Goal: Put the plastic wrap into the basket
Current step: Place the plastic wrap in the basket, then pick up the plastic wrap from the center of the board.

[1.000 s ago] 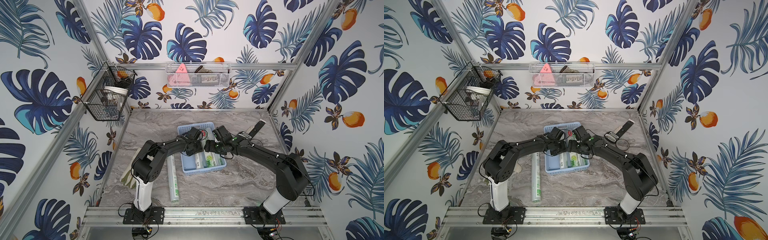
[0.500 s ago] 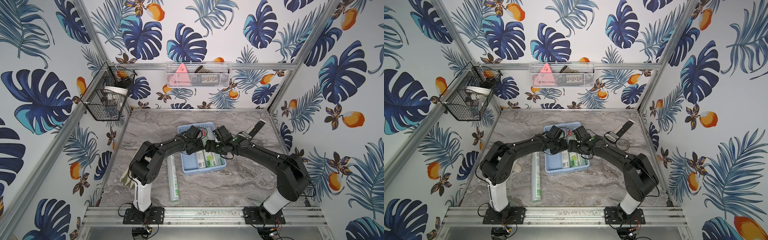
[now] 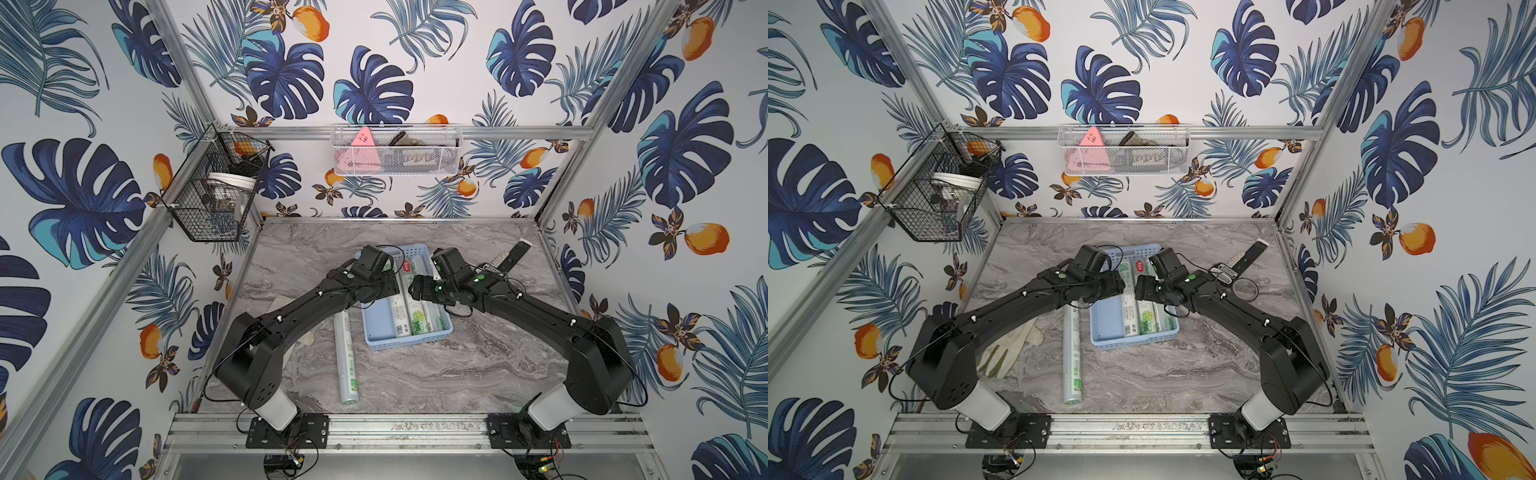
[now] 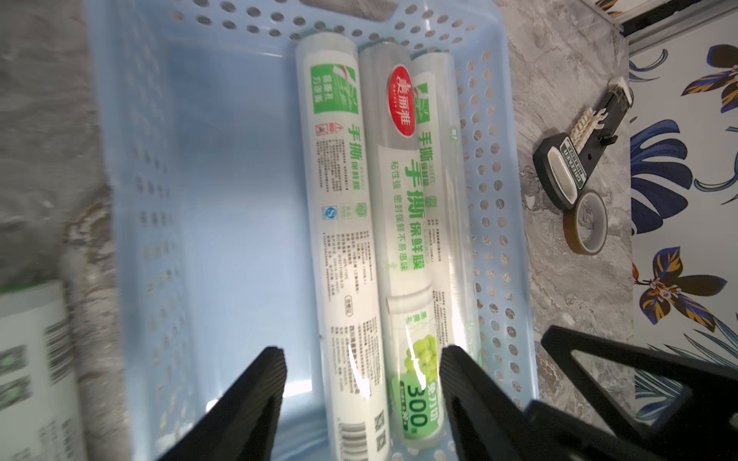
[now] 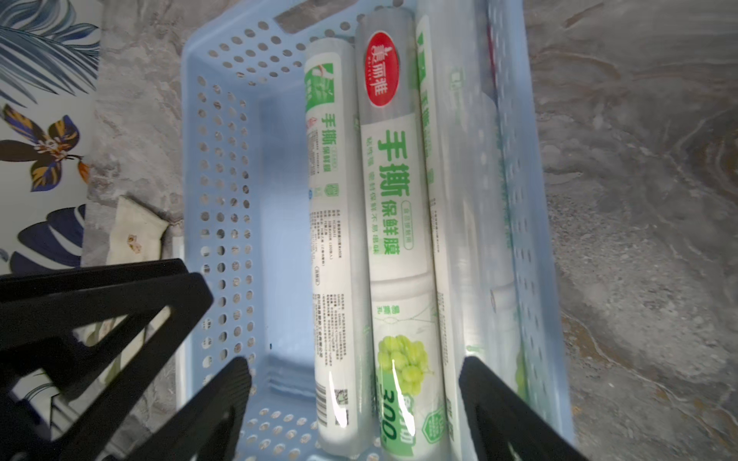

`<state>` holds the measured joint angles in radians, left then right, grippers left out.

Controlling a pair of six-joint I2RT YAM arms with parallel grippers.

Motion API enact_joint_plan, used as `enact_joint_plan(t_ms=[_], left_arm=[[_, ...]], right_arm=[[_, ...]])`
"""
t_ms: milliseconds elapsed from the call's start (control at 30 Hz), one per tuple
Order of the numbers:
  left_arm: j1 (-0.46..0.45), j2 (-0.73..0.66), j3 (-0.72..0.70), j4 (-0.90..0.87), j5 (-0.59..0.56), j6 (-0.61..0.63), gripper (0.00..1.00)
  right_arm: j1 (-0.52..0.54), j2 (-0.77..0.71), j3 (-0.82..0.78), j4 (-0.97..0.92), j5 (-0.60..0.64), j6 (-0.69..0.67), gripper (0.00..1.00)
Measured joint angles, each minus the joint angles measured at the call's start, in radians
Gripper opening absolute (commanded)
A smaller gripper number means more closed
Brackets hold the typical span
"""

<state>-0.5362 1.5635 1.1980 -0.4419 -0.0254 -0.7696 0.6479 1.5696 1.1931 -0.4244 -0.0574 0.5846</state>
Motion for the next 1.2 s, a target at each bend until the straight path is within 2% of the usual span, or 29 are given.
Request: enact_joint_plan(t_ms=[267,533,667,833,933,1200], left_arm=[[0.004,-0.245,-0.126,-0.137,-0.181,0.061,0.71],[0.025,-0.417,-0.314,-0.212,-0.245,0.055,0.75],[0.091,-0.470,-0.394,-0.225,-0.220,0.045,0.78],[0.156,-0.467,-0.439,-0.220,-0.108,0.059,0.80],[0.173,-0.426,-0.442,-0.218,-0.048,0.070,0.82],[0.178,-0.383,-0.462,-0.232,-0.026,0.081,0.88]], right_arm=[[0.038,0.020,0.037,0.014,-0.135,-0.043,0.87],[0.130,0.094,0.077,0.018,-0.203,-0.066,0.89],[0.180,0.124,0.101,0.018,-0.209,-0.073,0.90],[0.223,0.175,0.150,0.017,-0.208,-0.082,0.91],[0.234,0.193,0.163,0.013,-0.203,-0.089,0.91],[0.235,0.195,0.164,0.005,-0.157,-0.097,0.92]])
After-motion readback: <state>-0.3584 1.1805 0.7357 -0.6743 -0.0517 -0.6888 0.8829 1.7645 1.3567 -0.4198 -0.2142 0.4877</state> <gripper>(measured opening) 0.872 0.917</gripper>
